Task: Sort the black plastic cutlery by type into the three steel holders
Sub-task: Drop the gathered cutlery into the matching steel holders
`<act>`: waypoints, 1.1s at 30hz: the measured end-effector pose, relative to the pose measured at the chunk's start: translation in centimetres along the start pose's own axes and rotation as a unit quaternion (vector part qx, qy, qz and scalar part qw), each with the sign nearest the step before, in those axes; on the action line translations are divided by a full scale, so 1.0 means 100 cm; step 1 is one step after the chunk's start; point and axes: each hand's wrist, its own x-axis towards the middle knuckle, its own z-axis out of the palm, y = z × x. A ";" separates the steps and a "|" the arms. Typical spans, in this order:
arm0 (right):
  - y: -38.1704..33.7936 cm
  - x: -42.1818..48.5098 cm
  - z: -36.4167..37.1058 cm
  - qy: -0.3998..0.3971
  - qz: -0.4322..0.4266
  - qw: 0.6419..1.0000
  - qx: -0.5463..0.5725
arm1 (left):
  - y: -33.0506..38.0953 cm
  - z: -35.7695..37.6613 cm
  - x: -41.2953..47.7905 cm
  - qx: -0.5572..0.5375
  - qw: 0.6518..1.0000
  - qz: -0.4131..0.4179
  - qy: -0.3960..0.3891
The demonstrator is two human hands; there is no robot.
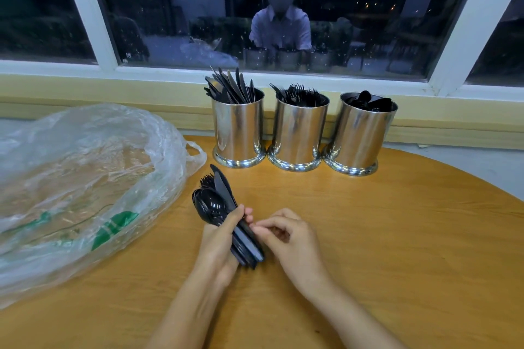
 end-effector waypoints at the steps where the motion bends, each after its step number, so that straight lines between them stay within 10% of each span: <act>1: -0.001 0.003 -0.006 0.015 0.017 1.000 0.013 | 0.001 0.000 0.000 0.002 1.000 -0.007 0.007; 15: -0.085 0.067 -0.041 -0.100 0.019 0.994 0.033 | 0.040 0.040 -0.067 0.037 0.997 -0.013 -0.063; 25: -0.111 0.074 -0.058 0.112 -0.019 0.976 0.186 | 0.056 0.044 -0.071 -0.013 1.000 0.024 -0.008; 33: -0.106 0.086 -0.032 -0.076 0.007 0.995 0.056 | 0.064 0.043 -0.067 0.043 0.998 0.043 -0.026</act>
